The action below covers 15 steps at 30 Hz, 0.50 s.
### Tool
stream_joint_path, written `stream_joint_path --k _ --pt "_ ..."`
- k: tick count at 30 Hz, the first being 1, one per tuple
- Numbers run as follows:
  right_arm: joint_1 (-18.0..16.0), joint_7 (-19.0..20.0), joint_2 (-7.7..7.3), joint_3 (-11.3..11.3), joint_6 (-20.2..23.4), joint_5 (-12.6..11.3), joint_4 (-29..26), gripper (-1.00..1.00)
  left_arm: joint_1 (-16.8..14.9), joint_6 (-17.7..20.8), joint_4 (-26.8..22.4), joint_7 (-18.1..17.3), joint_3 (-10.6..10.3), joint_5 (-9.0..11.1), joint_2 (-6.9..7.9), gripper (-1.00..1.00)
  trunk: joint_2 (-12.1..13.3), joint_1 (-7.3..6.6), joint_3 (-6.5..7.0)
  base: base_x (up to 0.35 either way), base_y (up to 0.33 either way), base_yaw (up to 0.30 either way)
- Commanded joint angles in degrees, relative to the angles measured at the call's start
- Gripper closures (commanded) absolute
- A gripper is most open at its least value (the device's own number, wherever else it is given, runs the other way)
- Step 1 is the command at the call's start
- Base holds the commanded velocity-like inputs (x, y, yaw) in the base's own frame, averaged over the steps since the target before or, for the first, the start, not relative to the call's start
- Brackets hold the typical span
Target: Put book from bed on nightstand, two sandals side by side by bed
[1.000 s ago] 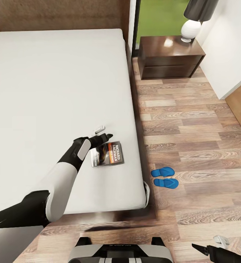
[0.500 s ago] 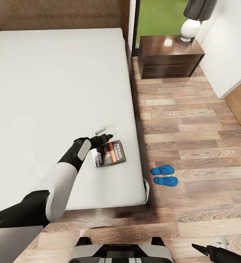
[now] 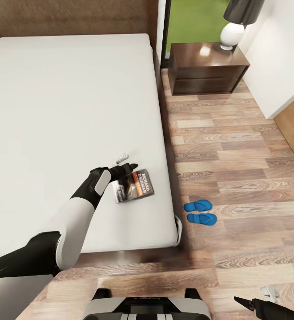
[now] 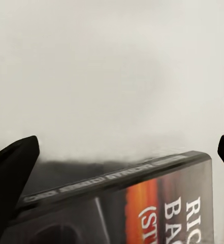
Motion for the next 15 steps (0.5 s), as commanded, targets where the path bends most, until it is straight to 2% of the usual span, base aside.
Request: stream_joint_path --k 1,5,15 --pt "-0.01 0.19 -0.01 -0.07 0.6 -0.28 -0.02 -1.0 0.0 0.54 0.0 0.0 0.44 -0.29 -0.07 -1.0 -0.02 -0.02 -0.03 -0.219 0.0 0.0" --pt "-0.01 0.19 -0.01 -0.07 0.6 -0.28 -0.02 -1.0 0.0 0.53 0.04 0.0 0.44 -0.28 -0.07 -1.0 -0.02 -0.02 -0.03 -0.12 0.0 0.0" --pt "-0.01 0.19 -0.01 -0.07 0.6 -0.28 -0.02 -1.0 0.0 0.54 0.03 0.0 0.47 -0.28 -0.07 -1.0 -0.02 -0.02 -0.03 -0.015 0.0 0.0"
